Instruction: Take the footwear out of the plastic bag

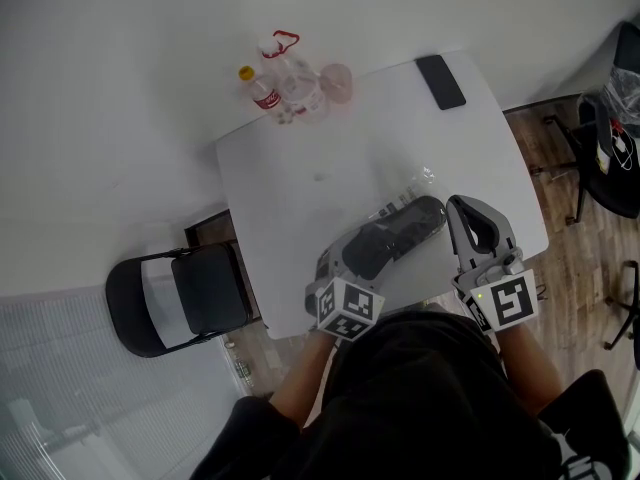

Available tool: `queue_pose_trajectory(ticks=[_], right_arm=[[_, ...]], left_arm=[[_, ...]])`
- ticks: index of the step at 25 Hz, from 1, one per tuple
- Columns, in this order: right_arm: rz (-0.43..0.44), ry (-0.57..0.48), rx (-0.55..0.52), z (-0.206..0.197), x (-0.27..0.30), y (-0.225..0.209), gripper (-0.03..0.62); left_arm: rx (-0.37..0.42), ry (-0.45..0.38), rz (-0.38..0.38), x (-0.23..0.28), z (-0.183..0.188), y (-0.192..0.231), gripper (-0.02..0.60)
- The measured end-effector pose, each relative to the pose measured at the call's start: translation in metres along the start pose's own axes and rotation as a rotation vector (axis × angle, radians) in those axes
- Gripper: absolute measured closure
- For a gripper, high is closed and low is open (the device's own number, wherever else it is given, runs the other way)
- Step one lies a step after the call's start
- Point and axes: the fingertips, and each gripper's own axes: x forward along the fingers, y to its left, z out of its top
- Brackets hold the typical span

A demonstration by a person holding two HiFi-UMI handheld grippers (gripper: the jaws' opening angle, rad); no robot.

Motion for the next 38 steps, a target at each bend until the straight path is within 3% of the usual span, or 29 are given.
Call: queue_pose_trajectory(ticks=[9,13,19,25,38], right_arm=[[-0.020,0.020,0.005,-0.005,0.009,-0.007,0.574],[-0.020,0.037,0.004,-0.008,0.012,-0.007,0.574],[-0.023,0.053,-0.004,-0.013,0.014,-0.007,0.574],[-0.031,0.061,-0.006,-0.014,0.015,-0.011,0.574],[-0.037,0.066,-0.009,-0.015,0.013,-0.020,0.574]], left_arm=[[0.082,0.151,-0.088,0.022,-0.029,-0.007,0.202],[0.098,0.192,-0.086,0.029,-0.038,-0.005,0.159],[0.147,0.312,-0.120,0.044,-0.060,-0.004,0.022],[0.157,0.390,-0.141,0.057,-0.076,-0.003,0.015],[0.135,0.519,-0.266,0.077,-0.098,-0.014,0.014]])
